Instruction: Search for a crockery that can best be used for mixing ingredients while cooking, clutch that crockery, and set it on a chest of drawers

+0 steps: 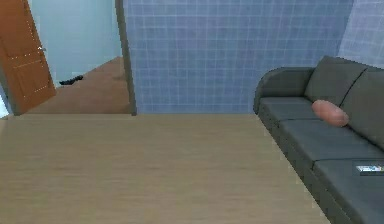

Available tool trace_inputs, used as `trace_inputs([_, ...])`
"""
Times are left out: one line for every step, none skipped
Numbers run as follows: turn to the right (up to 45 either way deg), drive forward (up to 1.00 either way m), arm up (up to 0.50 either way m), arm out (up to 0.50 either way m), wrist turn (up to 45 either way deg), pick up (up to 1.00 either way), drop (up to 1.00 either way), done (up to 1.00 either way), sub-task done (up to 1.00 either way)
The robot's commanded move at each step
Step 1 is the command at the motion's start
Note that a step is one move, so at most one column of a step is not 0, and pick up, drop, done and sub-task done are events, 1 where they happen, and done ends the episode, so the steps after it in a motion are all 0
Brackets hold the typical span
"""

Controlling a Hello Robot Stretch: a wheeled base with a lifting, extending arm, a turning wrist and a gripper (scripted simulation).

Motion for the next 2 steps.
trace_inputs([-30.0,0.00,0.00,0.00,0.0,0.00,0.00,0.00,0.00])
trace_inputs([0.0,1.00,0.00,0.00,0.0,0.00,0.00,0.00,0.00])
